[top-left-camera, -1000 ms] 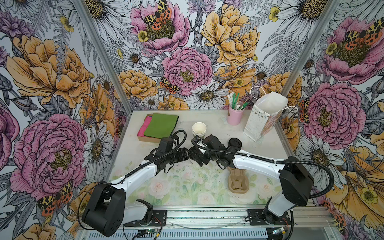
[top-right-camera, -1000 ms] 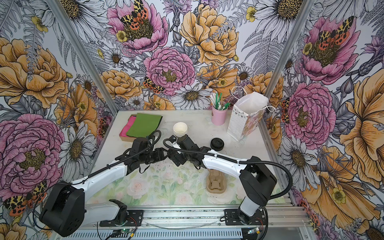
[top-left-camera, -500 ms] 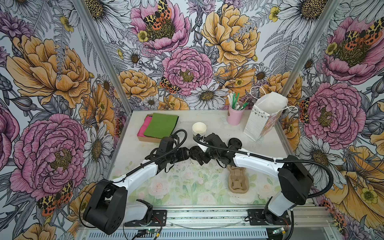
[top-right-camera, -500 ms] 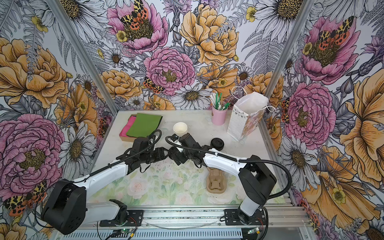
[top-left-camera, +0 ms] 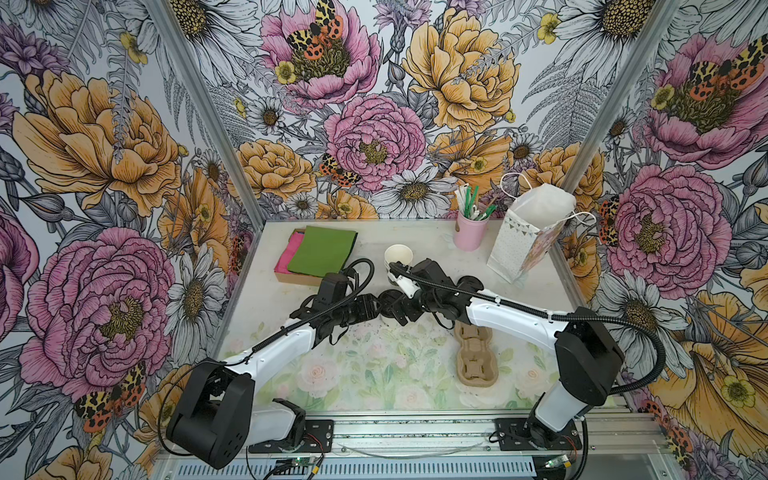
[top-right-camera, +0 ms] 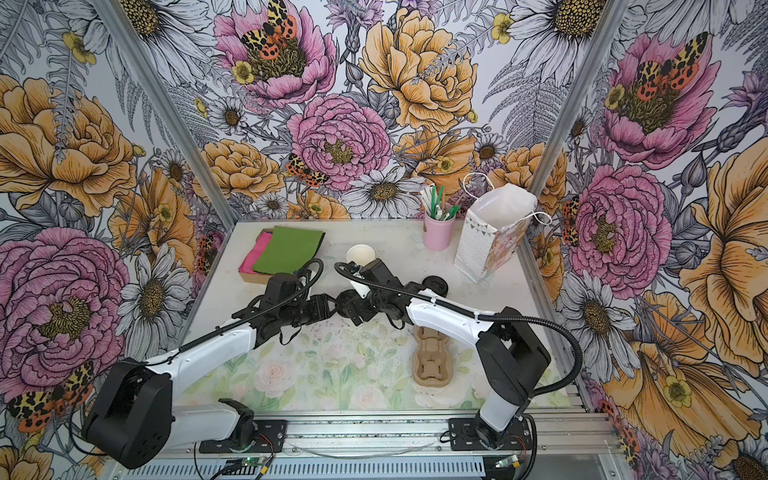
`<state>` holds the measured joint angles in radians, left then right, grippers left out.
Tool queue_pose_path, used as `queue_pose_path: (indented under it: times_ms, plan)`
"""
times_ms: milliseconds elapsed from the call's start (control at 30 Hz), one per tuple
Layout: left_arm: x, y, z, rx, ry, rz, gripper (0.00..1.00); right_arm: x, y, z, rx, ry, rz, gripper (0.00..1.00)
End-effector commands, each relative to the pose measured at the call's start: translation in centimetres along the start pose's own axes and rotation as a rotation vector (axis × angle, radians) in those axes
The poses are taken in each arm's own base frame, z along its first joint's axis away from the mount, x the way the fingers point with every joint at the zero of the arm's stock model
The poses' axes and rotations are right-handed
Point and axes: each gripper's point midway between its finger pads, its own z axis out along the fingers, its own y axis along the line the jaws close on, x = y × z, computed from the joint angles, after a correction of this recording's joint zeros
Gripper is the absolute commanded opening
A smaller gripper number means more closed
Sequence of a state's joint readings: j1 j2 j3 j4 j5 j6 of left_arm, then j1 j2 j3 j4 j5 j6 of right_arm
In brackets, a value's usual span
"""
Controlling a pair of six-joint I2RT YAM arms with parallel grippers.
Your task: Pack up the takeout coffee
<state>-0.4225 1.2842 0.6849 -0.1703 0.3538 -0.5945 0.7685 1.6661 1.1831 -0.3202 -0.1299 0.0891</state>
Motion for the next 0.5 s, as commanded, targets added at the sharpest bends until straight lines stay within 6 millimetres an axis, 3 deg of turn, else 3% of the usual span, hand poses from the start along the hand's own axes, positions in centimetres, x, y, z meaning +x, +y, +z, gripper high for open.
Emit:
queue_pose_path:
  times_ms: [0, 300, 467]
  plan:
    - [-1.0, -0.5, -0.2, -0.002, -0.014, 0.025, 0.62, -1.8, 0.1, -0.1, -0.03, -0.026, 0.03, 0.97]
    - [-2.9, -2.1, -1.3, 0.032, -0.06, 0.062, 0.66, -4.1, 0.2, -1.7, -0.058, -0.092, 0.06, 0.99]
    - [-5.1, -2.4, -3.8, 0.008, -0.131, 0.095, 0.77, -4.9, 0.1, -2.6, -0.054, -0.118, 0.059, 1.0]
